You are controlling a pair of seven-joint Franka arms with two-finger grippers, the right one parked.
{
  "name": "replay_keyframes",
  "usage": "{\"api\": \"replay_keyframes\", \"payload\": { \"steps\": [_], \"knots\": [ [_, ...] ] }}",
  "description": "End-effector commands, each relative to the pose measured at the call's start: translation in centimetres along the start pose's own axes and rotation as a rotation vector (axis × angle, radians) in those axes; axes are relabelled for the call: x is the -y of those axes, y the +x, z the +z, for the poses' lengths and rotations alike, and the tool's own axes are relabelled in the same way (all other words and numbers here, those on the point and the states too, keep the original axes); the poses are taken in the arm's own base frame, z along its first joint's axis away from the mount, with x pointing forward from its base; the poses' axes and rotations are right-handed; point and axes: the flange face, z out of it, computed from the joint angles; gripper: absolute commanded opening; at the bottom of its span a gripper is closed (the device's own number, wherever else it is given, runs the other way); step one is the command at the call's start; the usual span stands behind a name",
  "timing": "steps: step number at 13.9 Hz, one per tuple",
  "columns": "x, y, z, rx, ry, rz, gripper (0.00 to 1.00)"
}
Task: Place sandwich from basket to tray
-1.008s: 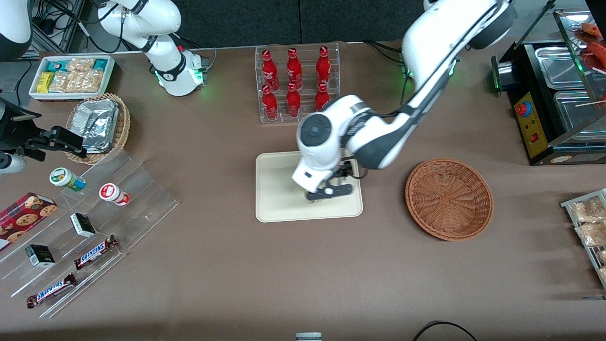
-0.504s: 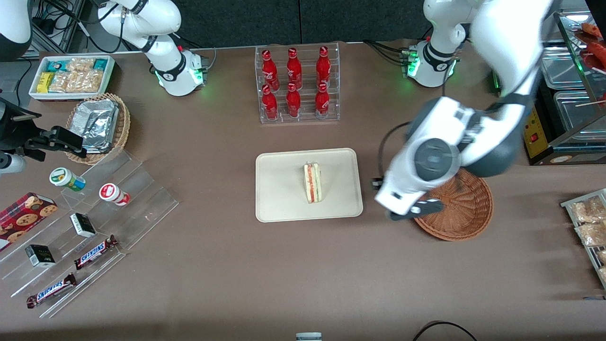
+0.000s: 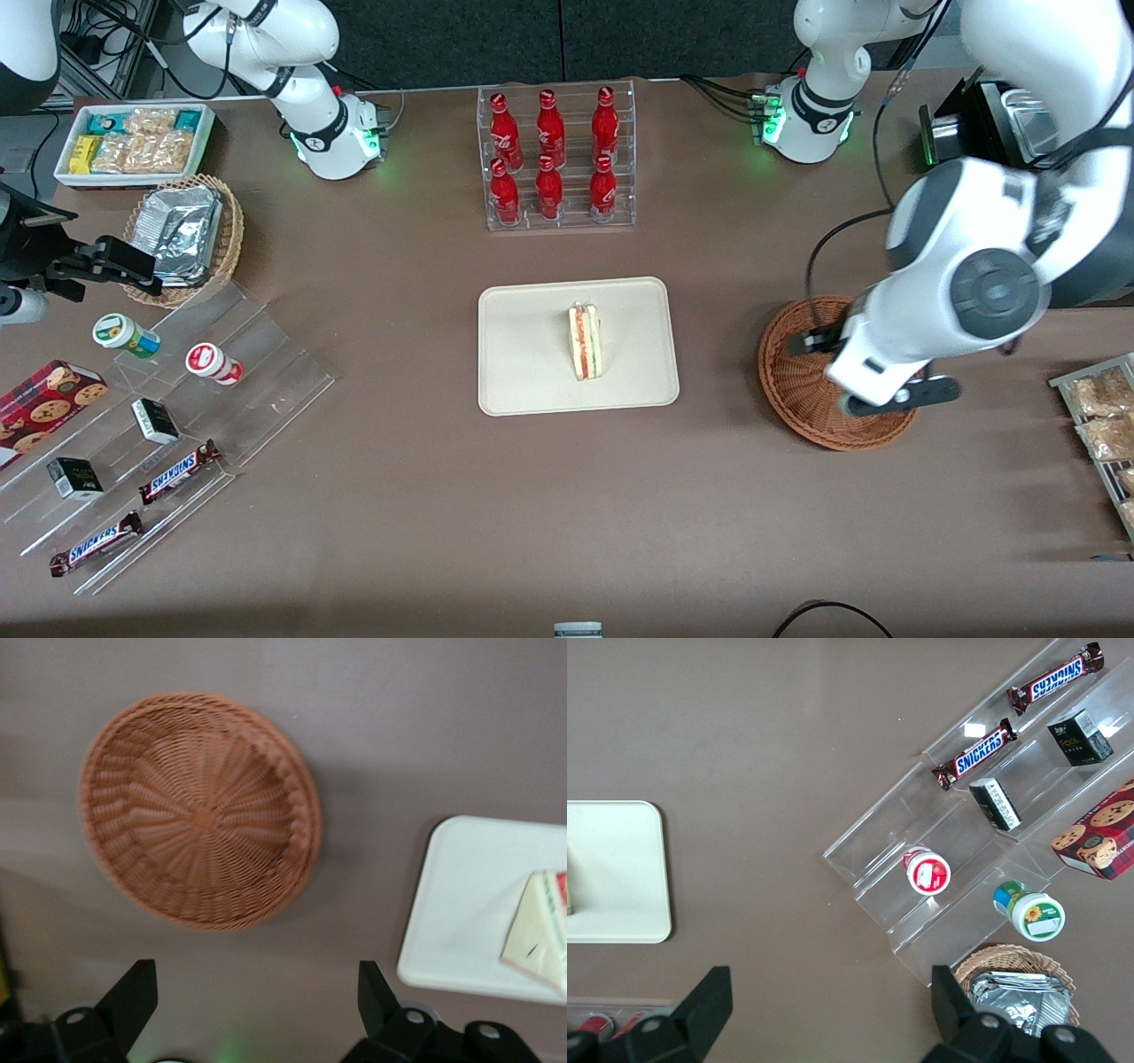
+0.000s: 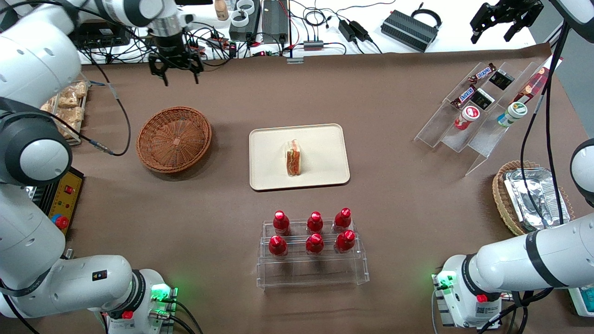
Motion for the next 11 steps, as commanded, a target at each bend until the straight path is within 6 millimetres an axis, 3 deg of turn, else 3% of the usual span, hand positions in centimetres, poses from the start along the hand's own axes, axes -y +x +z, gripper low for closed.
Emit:
{"api": "replay_keyframes", "payload": {
  "steps": [1, 3, 5, 7, 9, 11],
  "knots": [
    [4.3, -3.5, -2.8, 0.051, 0.007, 0.115, 1.0],
    [6.5, -6.0, -4.4, 0.115, 0.029, 0.216, 1.0],
    [9.0, -7.9, -6.4, 0.108, -0.012, 0.187, 1.0],
    [10.9, -11.3, -8.1, 0.111, -0.017, 0.156, 1.0],
    [11.6, -14.8, -8.9, 0.145, 0.012, 0.155, 1.0],
    [11.6, -15.8, -7.9, 0.142, 0.024, 0.149, 1.0]
  ]
}}
